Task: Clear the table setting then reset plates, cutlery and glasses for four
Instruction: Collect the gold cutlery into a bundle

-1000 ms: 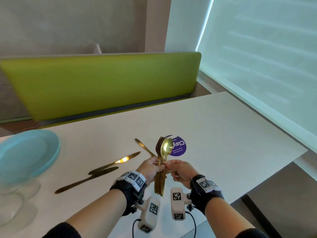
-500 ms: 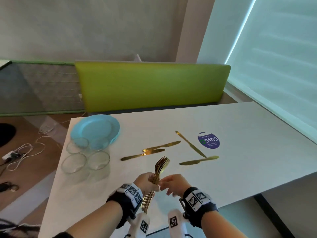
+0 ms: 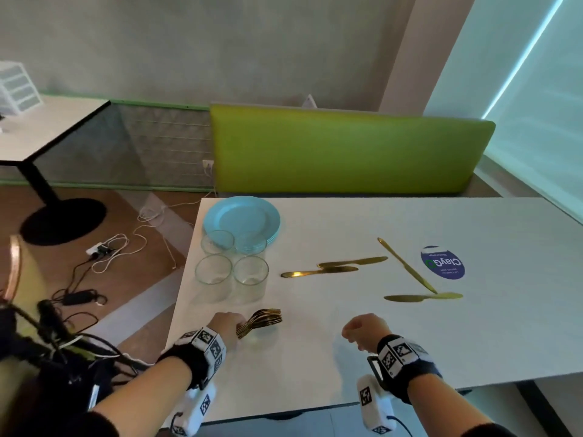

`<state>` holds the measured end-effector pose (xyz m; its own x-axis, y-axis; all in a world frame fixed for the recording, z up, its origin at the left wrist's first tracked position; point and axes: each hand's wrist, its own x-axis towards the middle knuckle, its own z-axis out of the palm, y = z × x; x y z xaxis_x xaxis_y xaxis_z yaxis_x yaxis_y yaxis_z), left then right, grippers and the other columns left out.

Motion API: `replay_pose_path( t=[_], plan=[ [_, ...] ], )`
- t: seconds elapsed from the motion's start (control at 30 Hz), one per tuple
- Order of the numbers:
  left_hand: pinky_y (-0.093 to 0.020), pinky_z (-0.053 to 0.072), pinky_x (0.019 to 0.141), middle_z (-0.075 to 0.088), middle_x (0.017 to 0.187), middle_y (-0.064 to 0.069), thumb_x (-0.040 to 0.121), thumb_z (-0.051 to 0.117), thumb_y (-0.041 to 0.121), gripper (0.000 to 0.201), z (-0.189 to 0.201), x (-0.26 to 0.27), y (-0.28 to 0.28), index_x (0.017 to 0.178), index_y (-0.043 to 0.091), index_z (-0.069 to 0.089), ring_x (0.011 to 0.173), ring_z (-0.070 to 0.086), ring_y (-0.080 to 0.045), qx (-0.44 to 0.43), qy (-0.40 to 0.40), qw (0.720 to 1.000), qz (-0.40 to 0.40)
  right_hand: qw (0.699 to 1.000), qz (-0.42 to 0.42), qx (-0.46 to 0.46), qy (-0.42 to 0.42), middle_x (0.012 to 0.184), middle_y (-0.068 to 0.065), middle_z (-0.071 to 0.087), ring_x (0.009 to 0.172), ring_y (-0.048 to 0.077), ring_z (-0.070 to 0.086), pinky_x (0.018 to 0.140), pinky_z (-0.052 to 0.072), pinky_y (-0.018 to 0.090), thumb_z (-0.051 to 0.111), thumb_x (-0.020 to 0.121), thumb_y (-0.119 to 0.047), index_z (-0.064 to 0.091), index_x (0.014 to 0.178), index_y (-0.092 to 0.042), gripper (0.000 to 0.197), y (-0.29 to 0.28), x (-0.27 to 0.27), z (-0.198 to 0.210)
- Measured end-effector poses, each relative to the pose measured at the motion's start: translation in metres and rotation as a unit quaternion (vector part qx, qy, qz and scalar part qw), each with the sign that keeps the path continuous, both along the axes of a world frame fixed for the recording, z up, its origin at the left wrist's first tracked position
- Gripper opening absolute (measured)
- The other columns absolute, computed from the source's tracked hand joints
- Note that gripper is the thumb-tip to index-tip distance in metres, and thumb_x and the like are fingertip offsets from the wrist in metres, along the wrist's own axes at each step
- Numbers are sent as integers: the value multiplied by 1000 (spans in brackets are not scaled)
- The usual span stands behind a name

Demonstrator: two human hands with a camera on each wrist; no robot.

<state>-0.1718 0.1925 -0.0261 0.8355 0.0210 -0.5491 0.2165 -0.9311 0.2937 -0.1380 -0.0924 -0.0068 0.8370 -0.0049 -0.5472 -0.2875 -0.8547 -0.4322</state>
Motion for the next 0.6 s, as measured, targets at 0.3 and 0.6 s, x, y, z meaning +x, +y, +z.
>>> replay_pose_path(
  t=[0.3,0.6],
  plan=[
    [-15,37,62,59,97,-2,81,65,14,19,-10,-3,30,76,23,51,99,55,-15,50,26,997,-52,995,73,-56,-32,101,3,69,82,12,56,83,50,21,61,89,-21,71,90,-19,10,10,0,1],
    [-20,39,95,52,135,-6,85,63,14,50,-22,-2,34,133,9,52,124,52,-19,45,-33,998,-11,989,98,-98,-48,121,2,66,114,15,59,98,47,22,55,92,-28,68,113,-13,29,0,-6,7]
  ],
)
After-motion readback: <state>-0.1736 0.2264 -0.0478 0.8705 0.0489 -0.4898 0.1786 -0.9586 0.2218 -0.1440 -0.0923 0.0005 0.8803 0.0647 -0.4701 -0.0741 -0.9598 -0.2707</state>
